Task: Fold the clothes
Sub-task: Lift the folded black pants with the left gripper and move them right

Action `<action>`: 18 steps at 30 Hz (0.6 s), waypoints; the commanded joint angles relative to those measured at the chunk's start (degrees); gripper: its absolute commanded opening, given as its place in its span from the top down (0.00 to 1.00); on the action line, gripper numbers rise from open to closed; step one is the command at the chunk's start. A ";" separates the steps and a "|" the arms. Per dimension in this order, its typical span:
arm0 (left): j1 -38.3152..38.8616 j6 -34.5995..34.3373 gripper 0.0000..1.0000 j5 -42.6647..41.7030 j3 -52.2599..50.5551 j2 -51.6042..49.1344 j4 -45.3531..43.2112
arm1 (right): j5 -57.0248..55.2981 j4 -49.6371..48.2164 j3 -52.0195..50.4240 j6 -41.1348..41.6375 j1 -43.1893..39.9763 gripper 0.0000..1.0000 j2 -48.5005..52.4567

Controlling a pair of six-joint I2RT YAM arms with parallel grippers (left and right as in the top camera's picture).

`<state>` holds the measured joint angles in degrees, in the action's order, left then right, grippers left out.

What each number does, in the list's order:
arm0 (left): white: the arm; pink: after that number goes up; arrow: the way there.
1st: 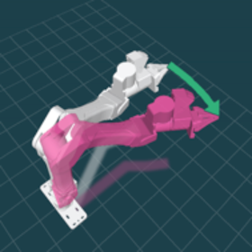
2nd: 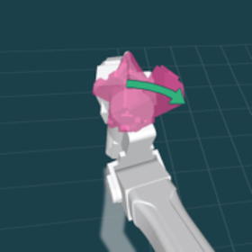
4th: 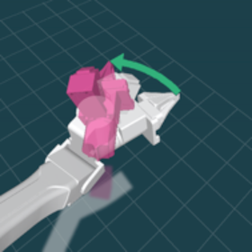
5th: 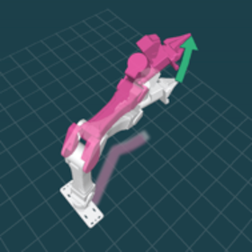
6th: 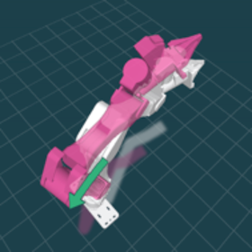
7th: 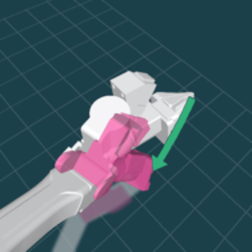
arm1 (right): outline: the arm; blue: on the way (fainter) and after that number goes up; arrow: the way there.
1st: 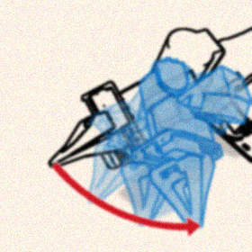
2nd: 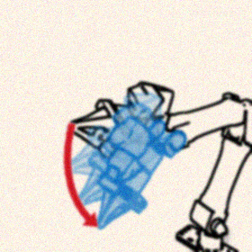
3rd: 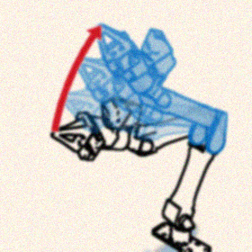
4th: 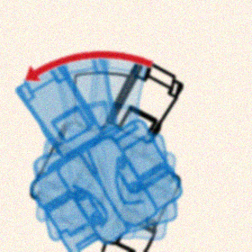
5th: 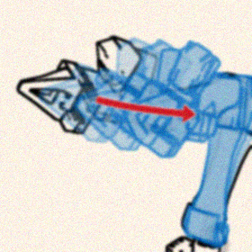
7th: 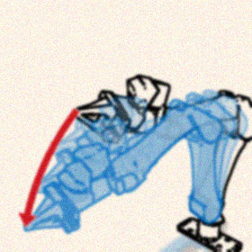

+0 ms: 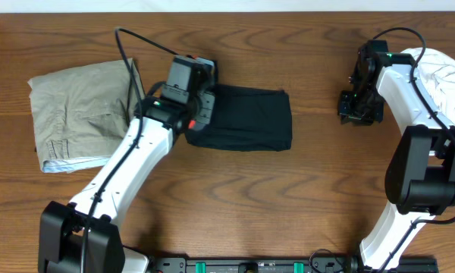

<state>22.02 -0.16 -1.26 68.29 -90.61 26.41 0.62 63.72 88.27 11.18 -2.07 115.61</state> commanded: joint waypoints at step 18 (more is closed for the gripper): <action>10.71 -10.71 0.94 -2.25 1.60 -0.15 -8.92 | 1.38 0.28 0.83 0.35 5.01 0.70 -1.97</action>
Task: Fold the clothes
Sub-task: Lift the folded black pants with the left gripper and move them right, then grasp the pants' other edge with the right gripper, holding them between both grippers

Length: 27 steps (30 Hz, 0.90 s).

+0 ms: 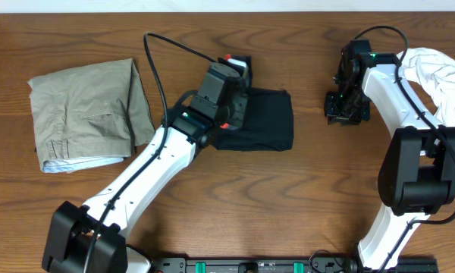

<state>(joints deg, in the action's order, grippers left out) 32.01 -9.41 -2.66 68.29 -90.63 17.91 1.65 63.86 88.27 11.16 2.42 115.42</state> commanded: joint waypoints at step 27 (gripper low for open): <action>5.75 -2.36 0.94 -1.92 1.60 -3.80 -3.69 | 1.64 0.24 0.81 0.37 1.05 0.70 -1.77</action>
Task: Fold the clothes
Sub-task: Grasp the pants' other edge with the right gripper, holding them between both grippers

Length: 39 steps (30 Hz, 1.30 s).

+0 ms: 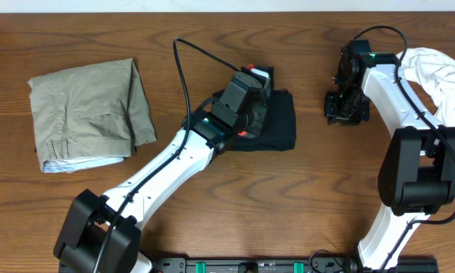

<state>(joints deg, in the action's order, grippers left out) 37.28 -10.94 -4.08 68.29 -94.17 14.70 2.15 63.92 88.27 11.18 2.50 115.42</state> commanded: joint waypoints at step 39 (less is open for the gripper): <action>-10.69 -1.36 0.49 -3.48 1.60 -4.94 5.01 | 21.75 0.87 0.81 -7.15 2.10 0.48 -1.77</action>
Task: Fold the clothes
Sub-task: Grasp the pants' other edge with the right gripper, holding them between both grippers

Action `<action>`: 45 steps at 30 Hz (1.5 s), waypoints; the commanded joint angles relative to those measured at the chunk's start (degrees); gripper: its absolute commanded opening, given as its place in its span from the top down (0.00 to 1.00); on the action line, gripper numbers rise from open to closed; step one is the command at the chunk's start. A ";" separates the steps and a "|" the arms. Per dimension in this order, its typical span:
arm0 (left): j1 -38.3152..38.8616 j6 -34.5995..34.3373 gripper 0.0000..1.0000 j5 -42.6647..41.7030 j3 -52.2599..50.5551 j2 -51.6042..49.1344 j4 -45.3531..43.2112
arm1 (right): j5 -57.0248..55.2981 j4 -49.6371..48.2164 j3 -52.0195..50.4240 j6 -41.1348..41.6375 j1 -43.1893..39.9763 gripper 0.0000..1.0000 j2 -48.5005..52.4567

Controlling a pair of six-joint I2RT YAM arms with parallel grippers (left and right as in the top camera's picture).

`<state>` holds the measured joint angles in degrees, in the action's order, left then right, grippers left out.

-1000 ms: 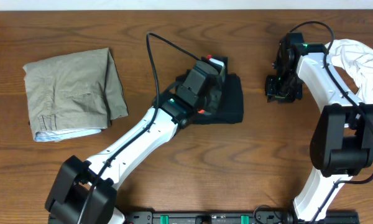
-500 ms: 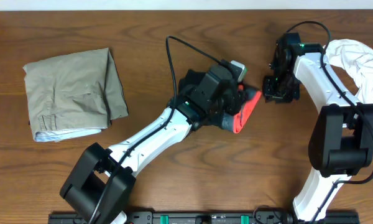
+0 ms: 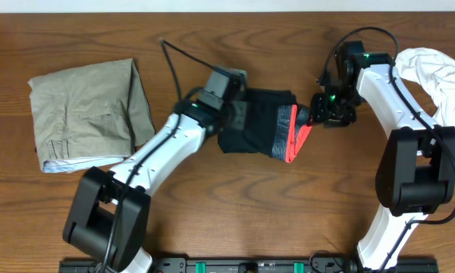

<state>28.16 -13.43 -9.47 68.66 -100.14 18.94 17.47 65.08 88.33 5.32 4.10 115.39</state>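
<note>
A black garment (image 3: 256, 129) lies at the table's middle, its right edge turned up to show a grey and red waistband (image 3: 294, 138). My left gripper (image 3: 241, 120) rests over the garment's left part; dark fingers against dark cloth hide its state. From the right, my right gripper (image 3: 314, 115) meets the upper end of the red band and appears shut on that corner. A folded khaki pair of trousers (image 3: 87, 114) lies at the far left.
A heap of white clothes (image 3: 440, 72) sits at the right edge, behind the right arm. Bare wooden table (image 3: 235, 205) runs along the front. A black cable loops above the left arm.
The left gripper has drawn back a little to the left on the garment. The right gripper has moved left and down to the garment's right edge, where the grey and red waistband now shows.
The left gripper stood at the black garment's left edge, with the right gripper off to the right. It then lay farther right over the cloth at each moment, which bunched narrower. Now it sits back left, and the right gripper is at the upturned waistband.
</note>
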 commanded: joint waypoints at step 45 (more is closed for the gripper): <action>-4.15 3.76 0.48 4.83 0.94 1.03 3.78 | 8.46 -18.82 -1.20 5.35 6.23 0.99 6.73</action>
<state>24.36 -10.46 -5.56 68.66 -100.12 22.20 24.51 46.54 86.94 10.55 9.61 121.78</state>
